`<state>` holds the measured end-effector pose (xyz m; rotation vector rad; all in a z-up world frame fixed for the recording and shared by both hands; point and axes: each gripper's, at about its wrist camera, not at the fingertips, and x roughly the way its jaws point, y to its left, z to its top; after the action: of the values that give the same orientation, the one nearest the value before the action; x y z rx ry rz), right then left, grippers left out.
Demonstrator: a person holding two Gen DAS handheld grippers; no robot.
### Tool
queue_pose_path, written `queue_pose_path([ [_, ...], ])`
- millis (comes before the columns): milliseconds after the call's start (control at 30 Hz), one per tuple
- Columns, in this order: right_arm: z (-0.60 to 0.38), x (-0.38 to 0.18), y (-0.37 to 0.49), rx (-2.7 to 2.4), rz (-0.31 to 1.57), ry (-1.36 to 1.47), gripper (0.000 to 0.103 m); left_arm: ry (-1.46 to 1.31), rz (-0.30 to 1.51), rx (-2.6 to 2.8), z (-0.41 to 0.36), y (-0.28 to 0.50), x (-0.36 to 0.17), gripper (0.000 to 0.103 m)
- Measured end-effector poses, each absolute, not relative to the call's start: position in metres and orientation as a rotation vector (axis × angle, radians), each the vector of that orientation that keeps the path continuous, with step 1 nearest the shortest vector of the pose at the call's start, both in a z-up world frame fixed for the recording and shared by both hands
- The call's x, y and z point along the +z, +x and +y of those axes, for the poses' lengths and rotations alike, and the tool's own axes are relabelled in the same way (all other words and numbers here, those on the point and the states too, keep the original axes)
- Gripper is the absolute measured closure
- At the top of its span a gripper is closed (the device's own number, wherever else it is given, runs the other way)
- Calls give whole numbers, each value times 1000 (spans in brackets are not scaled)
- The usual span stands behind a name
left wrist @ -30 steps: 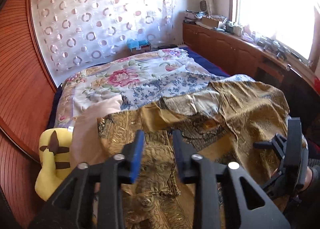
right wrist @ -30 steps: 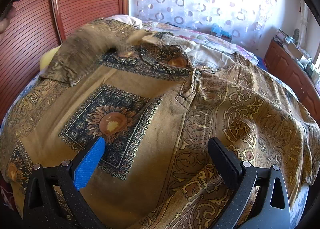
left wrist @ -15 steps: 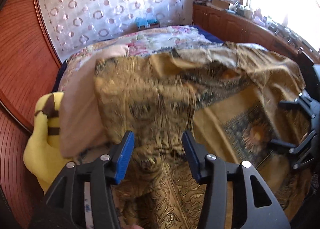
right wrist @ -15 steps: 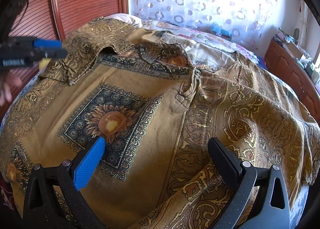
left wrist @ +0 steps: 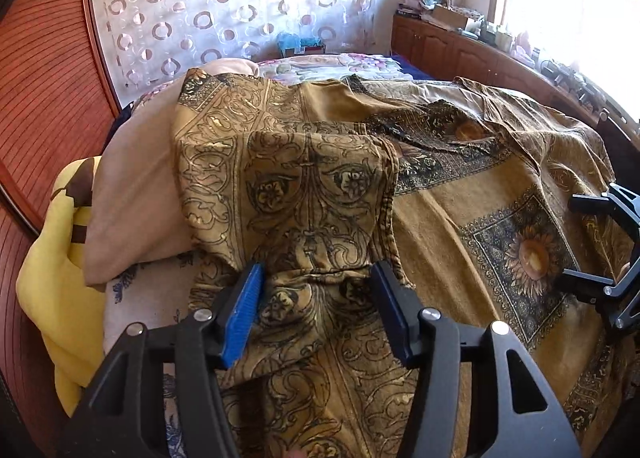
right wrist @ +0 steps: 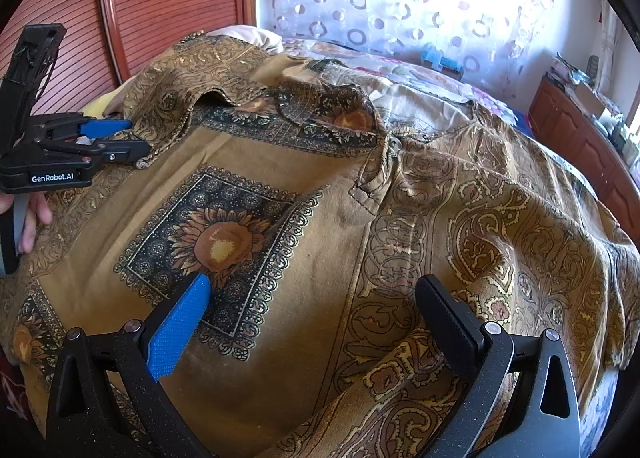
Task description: Fold small clothes
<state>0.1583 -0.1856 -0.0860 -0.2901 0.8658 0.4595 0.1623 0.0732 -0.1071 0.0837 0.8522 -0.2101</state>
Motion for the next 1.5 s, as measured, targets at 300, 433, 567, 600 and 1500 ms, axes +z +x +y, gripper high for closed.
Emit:
queue_pose_path([
  [300,-189,-82,158,462,859,-267,0,79,855,-209,74,163,-107,47],
  [433,-200,-74,155,467,838,-242,0,75,862,-211,74,165,-107,46],
  [567,-228,-52,149,445,799,-223,1,75,863,-211,74,166,-107,46],
  [600,-237,-46,149,430,790,-217,1,75,863,-211,75,166,-107,46],
  [1500,-534,-39,175,36,926,89,36,3,726,-285,46,118,-55,46],
])
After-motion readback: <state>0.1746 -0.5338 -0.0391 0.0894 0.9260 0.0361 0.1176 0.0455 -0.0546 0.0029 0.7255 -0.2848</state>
